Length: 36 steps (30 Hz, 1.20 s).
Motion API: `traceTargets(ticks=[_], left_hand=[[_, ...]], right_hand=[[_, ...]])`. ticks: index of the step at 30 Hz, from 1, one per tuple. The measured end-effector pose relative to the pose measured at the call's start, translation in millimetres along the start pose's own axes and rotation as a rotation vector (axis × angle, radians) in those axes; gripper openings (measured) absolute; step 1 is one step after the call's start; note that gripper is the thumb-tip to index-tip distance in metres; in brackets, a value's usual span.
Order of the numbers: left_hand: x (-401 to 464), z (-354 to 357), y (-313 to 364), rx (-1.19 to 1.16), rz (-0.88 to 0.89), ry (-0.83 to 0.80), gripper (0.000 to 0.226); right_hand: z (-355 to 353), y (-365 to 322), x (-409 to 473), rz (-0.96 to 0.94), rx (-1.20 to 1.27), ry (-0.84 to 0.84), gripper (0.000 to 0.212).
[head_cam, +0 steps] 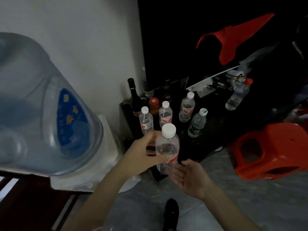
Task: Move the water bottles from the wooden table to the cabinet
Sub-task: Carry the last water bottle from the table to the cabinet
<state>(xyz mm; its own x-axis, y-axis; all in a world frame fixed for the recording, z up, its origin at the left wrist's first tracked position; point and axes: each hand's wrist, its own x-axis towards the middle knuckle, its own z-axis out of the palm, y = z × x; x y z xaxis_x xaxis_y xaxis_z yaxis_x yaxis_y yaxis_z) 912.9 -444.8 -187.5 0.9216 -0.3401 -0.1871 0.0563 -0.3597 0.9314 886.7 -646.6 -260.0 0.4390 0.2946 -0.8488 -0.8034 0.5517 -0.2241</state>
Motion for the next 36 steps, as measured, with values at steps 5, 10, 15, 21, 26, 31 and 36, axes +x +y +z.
traceTargets(ticks=[5, 10, 15, 21, 26, 31, 36], left_hand=[[45, 21, -18, -0.006, -0.069, 0.046, 0.059], [84, 38, -44, -0.020, -0.114, 0.063, 0.061], [118, 48, -69, -0.051, -0.115, 0.156, 0.061], [149, 58, -97, -0.042, -0.108, 0.171, 0.058], [165, 63, -119, 0.038, -0.073, 0.138, 0.056], [171, 72, -135, 0.028, -0.056, 0.151, 0.054], [177, 74, -140, 0.005, -0.056, 0.124, 0.053]], right_hand=[[-14, -37, 57, 0.056, 0.026, 0.037, 0.028], [-27, -68, 107, 0.075, 0.008, 0.066, 0.026], [-45, -109, 146, 0.035, 0.083, 0.097, 0.033], [-52, -117, 184, -0.020, 0.029, 0.140, 0.026], [-51, -116, 200, -0.070, -0.007, 0.179, 0.025], [-54, -113, 201, -0.078, 0.015, 0.168, 0.022], [-58, -115, 198, -0.093, -0.012, 0.170, 0.022]])
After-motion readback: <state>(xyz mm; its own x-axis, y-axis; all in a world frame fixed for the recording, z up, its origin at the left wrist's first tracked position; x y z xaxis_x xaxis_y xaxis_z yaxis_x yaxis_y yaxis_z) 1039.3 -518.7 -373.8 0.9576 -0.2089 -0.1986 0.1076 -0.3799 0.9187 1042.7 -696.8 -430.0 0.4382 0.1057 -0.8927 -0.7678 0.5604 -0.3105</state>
